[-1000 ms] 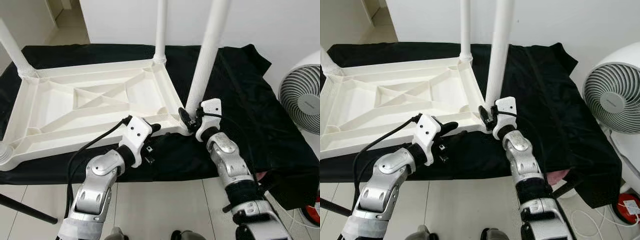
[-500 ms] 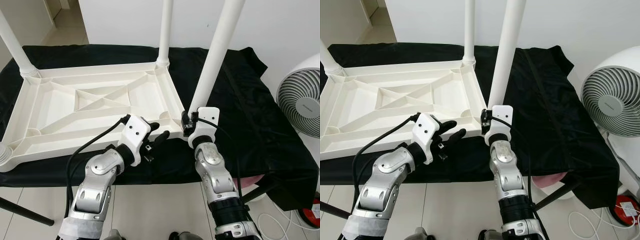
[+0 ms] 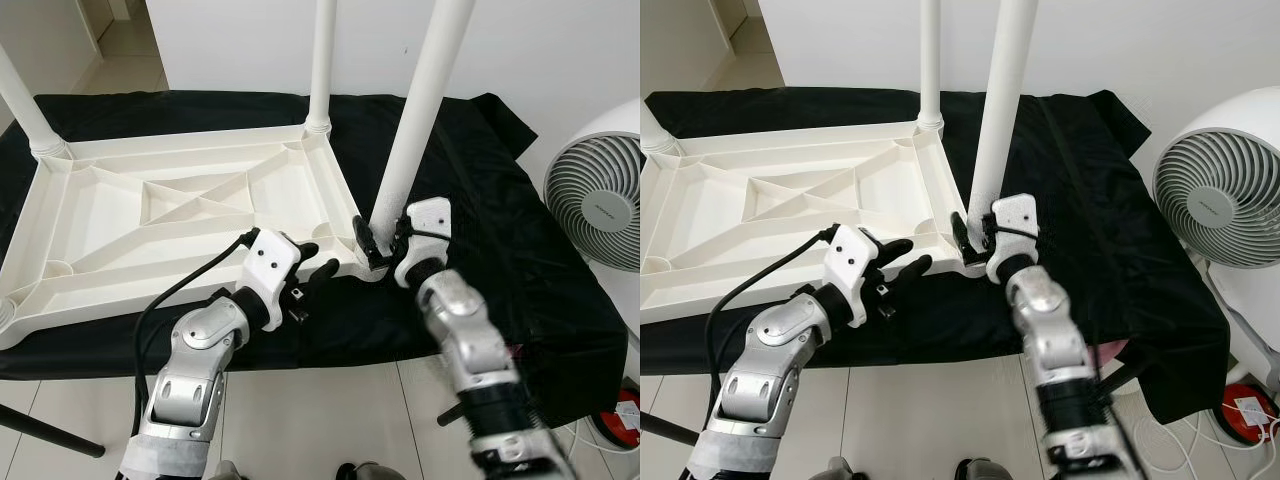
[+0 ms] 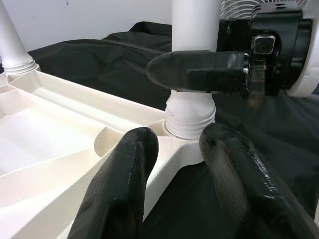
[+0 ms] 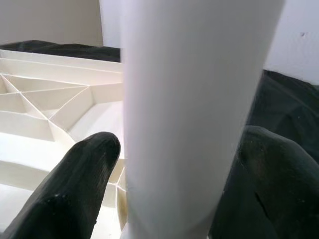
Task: Building children table
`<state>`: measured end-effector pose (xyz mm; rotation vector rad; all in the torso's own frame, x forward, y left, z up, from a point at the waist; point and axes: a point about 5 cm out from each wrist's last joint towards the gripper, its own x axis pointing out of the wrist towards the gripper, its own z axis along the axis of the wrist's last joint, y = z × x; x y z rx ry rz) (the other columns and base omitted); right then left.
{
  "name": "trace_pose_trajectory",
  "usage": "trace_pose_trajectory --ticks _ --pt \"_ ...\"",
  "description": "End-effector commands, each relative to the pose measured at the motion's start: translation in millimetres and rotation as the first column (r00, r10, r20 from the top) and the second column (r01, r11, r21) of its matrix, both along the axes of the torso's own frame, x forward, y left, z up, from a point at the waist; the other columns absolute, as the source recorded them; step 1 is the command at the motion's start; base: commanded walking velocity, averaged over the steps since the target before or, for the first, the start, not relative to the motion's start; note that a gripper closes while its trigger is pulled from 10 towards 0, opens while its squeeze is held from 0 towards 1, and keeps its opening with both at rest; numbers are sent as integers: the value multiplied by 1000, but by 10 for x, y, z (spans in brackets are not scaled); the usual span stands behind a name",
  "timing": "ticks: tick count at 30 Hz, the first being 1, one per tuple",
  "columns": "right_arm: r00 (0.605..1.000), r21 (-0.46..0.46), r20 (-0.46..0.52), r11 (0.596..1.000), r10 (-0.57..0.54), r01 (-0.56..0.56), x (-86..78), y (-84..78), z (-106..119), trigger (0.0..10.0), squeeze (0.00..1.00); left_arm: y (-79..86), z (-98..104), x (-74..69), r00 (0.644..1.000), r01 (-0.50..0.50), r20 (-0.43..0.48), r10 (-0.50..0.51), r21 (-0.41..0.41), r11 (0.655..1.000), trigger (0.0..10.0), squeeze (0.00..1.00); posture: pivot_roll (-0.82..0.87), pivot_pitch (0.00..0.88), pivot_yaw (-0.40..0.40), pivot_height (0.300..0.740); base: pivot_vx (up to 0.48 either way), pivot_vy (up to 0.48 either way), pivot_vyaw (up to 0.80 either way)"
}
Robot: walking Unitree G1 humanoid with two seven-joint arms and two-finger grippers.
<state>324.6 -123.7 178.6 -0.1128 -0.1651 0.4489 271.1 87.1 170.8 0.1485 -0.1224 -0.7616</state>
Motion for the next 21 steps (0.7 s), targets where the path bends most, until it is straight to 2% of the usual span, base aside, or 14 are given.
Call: trace_pose_trajectory --ticks 1,3,4,5,8,10,12,14,15,16,17,18,19,21 --pt "996 -19 -35 997 80 -81 3 22 -52 10000 0 51 8 54 988 -154 18 155 -17 988 10000 0 -93 58 -16 740 0 0 0" --pt "996 -19 -35 997 80 -81 3 22 -52 10000 0 51 8 54 988 -154 18 155 -17 988 10000 0 -93 58 -16 740 0 0 0" --pt "989 -62 -28 987 147 -149 34 -6 -37 10000 0 50 11 58 988 -154 21 154 -16 988 10000 0 -98 58 -8 740 0 0 0" --pt "989 -62 -28 987 147 -149 34 -6 -37 10000 0 50 11 58 988 -154 21 154 -16 988 10000 0 -98 58 -8 740 0 0 0" --pt "966 -126 -34 957 257 -260 101 -14 -17 10000 0 46 16 70 988 -153 21 153 -17 988 10000 0 -107 61 5 740 0 0 0" --pt "966 -126 -34 957 257 -260 101 -14 -17 10000 0 46 16 70 988 -153 21 153 -17 988 10000 0 -107 61 5 740 0 0 0" --pt "939 -165 -76 924 336 -344 162 -7 -72 10000 0 32 33 87 988 -149 25 149 -18 989 10000 0 -107 64 8 740 0 0 0" --pt "933 -171 -98 918 347 -359 183 -17 -115 10000 0 28 41 95 989 -148 28 148 -19 989 10000 0 -104 66 9 740 0 0 0" --pt "931 -168 -120 917 345 -362 199 -31 -156 7412 0 25 47 100 989 -147 30 148 -19 989 10000 0 -104 67 11 740 0 0 0" --pt "931 -168 -120 917 345 -362 199 -31 -156 7412 0 25 47 100 989 -147 30 148 -19 989 10000 0 -104 67 11 740 0 0 0" --pt "928 -159 -138 917 347 -367 209 -47 -187 4353 0 24 52 103 989 -147 31 148 -20 989 10000 0 -104 67 11 740 0 0 0" --pt "928 -159 -138 917 347 -367 209 -47 -187 4353 0 24 52 103 989 -147 31 148 -20 989 10000 0 -104 67 11 740 0 0 0" --pt "923 -149 -152 915 353 -375 213 -63 -216 0 0 22 55 104 988 -148 32 148 -21 989 10000 0 -103 68 10 740 0 0 0" --pt "916 -121 -182 916 358 -382 198 -85 -293 0 0 19 57 105 988 -148 33 148 -22 989 10000 0 -103 68 10 740 0 0 0"
